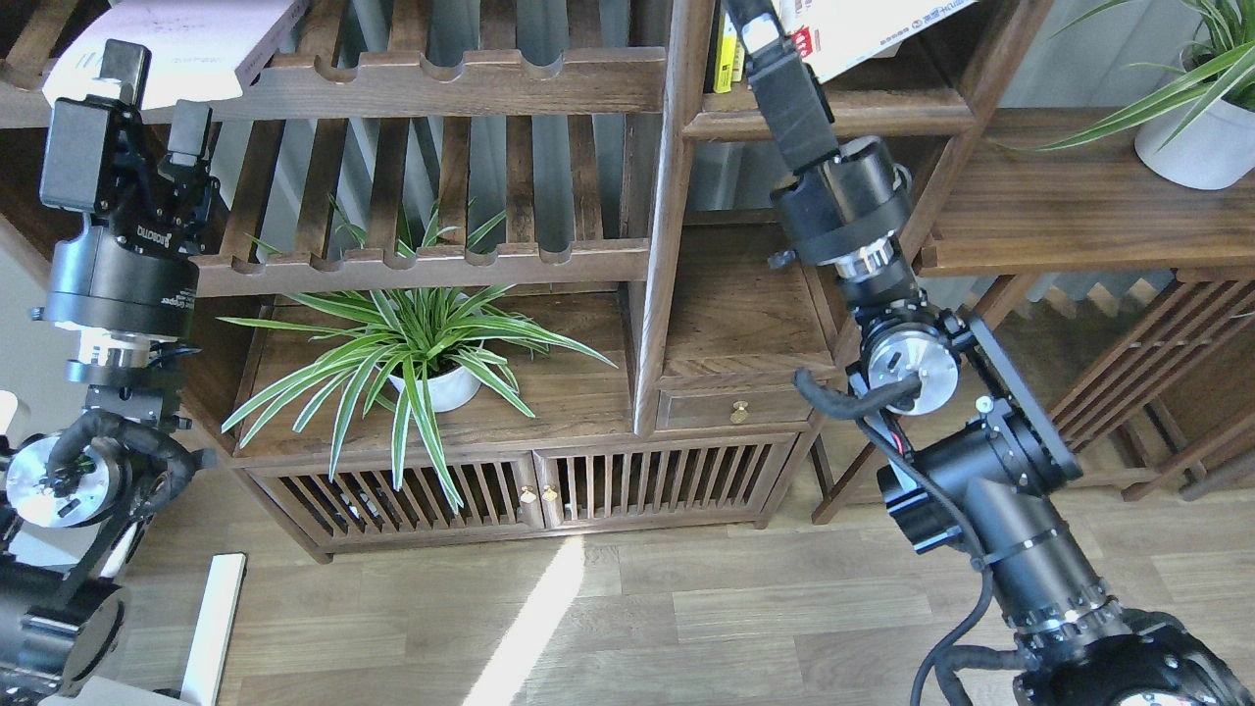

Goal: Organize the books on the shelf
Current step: 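Release the white book and withdraw the right gripper downward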

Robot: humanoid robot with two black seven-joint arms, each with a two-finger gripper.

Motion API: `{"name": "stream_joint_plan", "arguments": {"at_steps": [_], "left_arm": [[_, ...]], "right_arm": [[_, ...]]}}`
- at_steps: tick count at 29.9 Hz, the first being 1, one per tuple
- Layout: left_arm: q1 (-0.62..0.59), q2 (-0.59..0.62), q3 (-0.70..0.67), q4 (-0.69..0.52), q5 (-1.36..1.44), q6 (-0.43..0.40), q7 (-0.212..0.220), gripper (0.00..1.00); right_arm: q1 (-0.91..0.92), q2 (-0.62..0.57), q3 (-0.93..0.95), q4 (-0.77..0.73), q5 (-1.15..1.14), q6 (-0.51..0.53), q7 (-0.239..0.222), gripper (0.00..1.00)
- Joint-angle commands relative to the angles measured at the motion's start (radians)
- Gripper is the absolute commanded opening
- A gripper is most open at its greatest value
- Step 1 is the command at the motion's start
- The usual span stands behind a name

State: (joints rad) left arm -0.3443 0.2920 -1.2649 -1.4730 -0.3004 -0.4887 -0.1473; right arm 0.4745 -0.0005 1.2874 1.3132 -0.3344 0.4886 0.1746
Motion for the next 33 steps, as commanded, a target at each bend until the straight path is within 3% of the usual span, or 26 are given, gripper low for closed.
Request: {"name": "stream_joint_plan", "arguments": {"at_steps": [1, 16, 23, 33], "left_arm": [[0.002, 0.002, 0.016, -0.001, 0.0, 0.0, 0.002, 0.91], [0.002, 0.016, 0.058, -0.01, -0.086, 0.0, 0.006, 0.92], [0.007, 0.061, 0.048, -0.01, -0.089, 0.133, 0.095, 0.93], [-0.004, 0.064, 0.016, -0.012, -0.101, 0.344, 0.101, 0.93]], "right_arm": [[-0.01, 0.0, -0.008, 0.003, 0.0, 0.0, -0.029, 0.95], [-0.01, 0.0, -0.045, 0.004, 0.0, 0.0, -0.035, 0.92], [0.001, 0.0, -0.08, 0.003, 0.0, 0.0, -0.033, 0.92], [0.032, 0.0, -0.083, 0.003, 0.0, 0.0, -0.033, 0.92]]}}
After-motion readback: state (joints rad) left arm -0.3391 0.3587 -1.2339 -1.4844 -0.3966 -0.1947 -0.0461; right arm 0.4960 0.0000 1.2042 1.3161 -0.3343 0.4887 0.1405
